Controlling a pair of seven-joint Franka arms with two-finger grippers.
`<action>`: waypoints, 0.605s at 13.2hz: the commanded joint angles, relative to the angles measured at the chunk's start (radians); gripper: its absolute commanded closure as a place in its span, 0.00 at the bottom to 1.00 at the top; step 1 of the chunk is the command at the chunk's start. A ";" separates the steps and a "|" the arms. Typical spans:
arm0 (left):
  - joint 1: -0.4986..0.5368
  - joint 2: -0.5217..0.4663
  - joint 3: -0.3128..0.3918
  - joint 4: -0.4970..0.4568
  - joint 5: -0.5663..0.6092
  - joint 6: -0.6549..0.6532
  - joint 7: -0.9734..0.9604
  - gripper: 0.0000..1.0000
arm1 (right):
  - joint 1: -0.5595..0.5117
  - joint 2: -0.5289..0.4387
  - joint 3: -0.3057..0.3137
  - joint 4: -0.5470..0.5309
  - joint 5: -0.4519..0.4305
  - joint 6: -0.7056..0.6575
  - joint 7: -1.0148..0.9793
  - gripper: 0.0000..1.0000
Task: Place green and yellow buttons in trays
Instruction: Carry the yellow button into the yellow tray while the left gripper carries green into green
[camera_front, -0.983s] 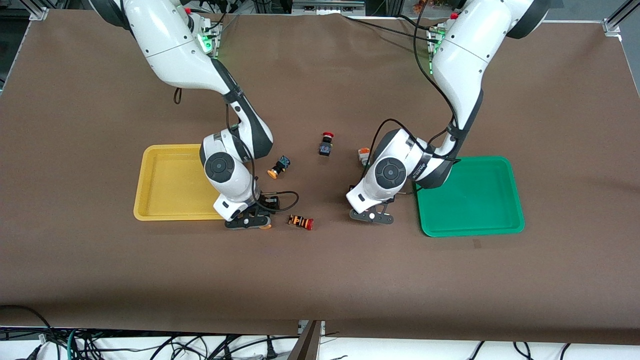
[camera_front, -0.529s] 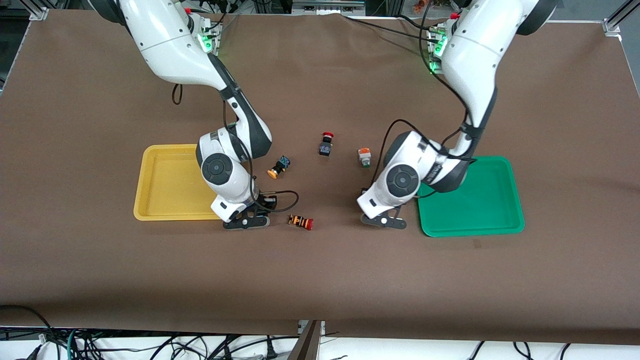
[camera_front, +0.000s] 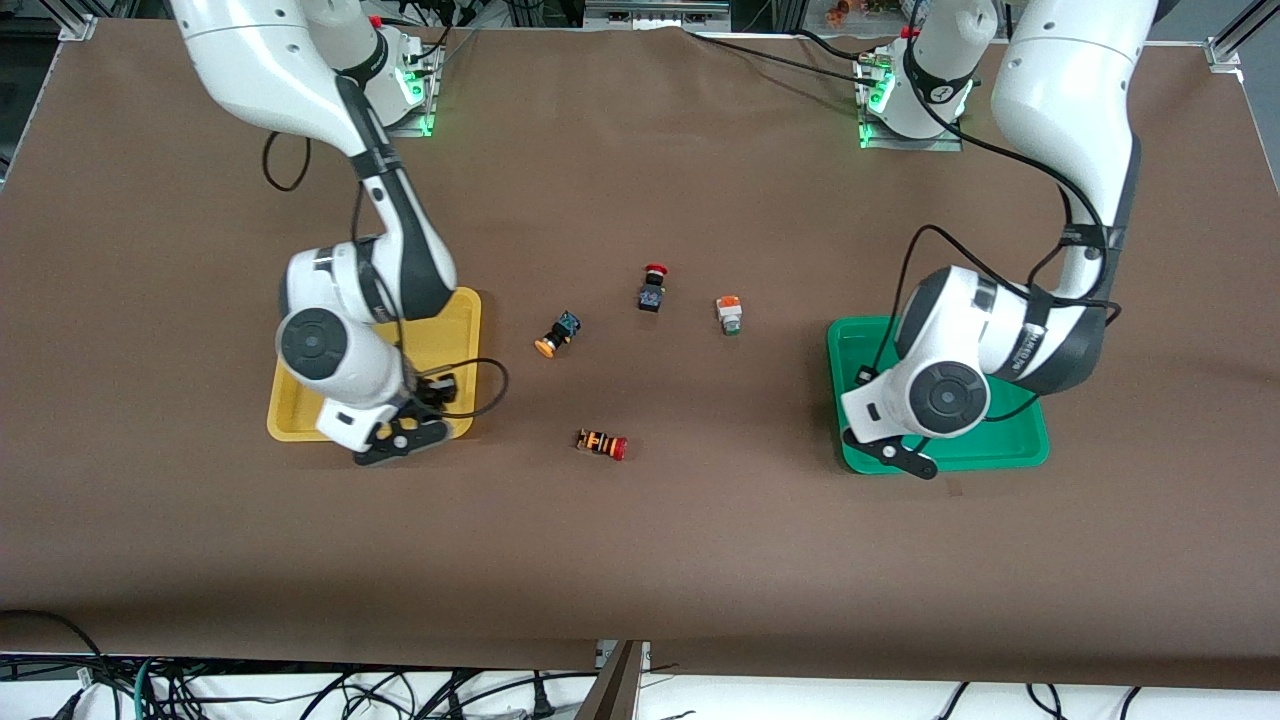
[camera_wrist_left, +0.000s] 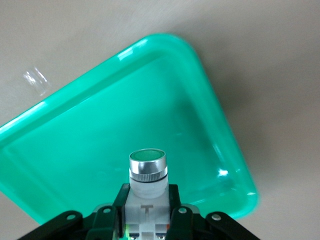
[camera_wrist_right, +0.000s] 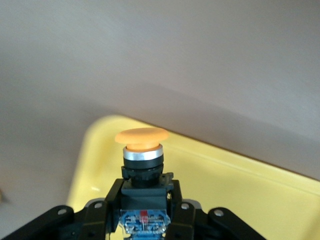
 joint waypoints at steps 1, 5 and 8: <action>0.026 -0.023 -0.019 -0.190 0.027 0.213 0.014 0.84 | -0.022 -0.104 -0.028 -0.198 0.019 0.043 -0.073 0.77; 0.011 -0.048 -0.022 -0.188 0.015 0.187 0.003 0.00 | -0.097 -0.109 -0.029 -0.338 0.019 0.170 -0.134 0.60; -0.001 -0.117 -0.132 -0.184 -0.062 0.101 -0.127 0.00 | -0.111 -0.121 -0.022 -0.326 0.019 0.157 -0.128 0.25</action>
